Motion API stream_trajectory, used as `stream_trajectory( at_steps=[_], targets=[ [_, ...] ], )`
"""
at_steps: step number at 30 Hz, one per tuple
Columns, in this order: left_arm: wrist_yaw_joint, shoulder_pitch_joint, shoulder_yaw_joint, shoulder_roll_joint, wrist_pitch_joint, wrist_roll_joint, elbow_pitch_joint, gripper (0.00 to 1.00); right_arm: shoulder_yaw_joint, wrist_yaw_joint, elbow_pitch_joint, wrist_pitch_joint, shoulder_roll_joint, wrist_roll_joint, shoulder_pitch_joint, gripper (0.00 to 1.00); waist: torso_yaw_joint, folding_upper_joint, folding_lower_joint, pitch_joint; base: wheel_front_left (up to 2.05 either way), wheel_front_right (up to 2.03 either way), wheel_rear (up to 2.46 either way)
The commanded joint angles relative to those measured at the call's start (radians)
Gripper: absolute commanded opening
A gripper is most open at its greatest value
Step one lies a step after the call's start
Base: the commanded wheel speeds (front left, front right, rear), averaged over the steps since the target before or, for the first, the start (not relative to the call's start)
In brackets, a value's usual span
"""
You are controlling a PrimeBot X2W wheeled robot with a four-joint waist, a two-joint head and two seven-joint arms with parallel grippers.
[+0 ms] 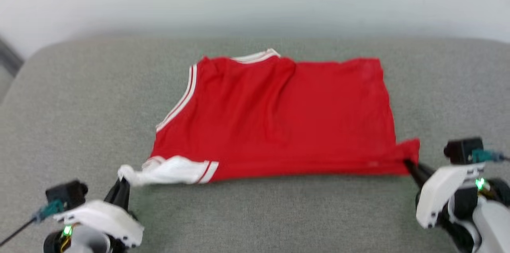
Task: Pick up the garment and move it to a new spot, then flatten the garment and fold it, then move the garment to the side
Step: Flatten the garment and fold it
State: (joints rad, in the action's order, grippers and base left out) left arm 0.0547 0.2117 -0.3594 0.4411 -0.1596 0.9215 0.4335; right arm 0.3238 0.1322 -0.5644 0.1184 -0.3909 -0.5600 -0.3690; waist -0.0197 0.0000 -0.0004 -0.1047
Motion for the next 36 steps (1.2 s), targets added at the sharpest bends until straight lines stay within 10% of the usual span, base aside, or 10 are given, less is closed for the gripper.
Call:
stream_trajectory(
  at_steps=[1,14,22,36],
  targets=[
    [0.031,-0.048,0.017,0.028,0.004,0.008,-0.033,0.00,-0.026,-0.003,0.023,0.015,-0.007,0.013,0.056,0.00,0.003,0.0000,0.0004,0.052,0.00,0.00,0.00],
    [0.241,-0.381,0.068,0.089,0.060,0.045,-0.481,0.00,-0.258,-0.003,0.401,0.233,0.103,0.144,0.422,0.00,0.006,0.0000,0.0004,0.107,0.00,0.00,0.00],
    [0.199,-0.213,0.040,0.075,0.067,0.010,-0.483,0.00,-0.301,-0.002,0.502,0.320,0.157,0.194,0.360,0.00,0.013,0.0000,0.0004,0.026,0.00,0.00,0.00],
    [0.068,0.102,-0.028,0.000,0.089,-0.004,-0.197,0.00,-0.202,-0.002,0.325,0.303,0.126,0.214,0.090,0.00,0.019,0.0000,0.0004,-0.181,0.00,0.00,0.00]
  ],
)
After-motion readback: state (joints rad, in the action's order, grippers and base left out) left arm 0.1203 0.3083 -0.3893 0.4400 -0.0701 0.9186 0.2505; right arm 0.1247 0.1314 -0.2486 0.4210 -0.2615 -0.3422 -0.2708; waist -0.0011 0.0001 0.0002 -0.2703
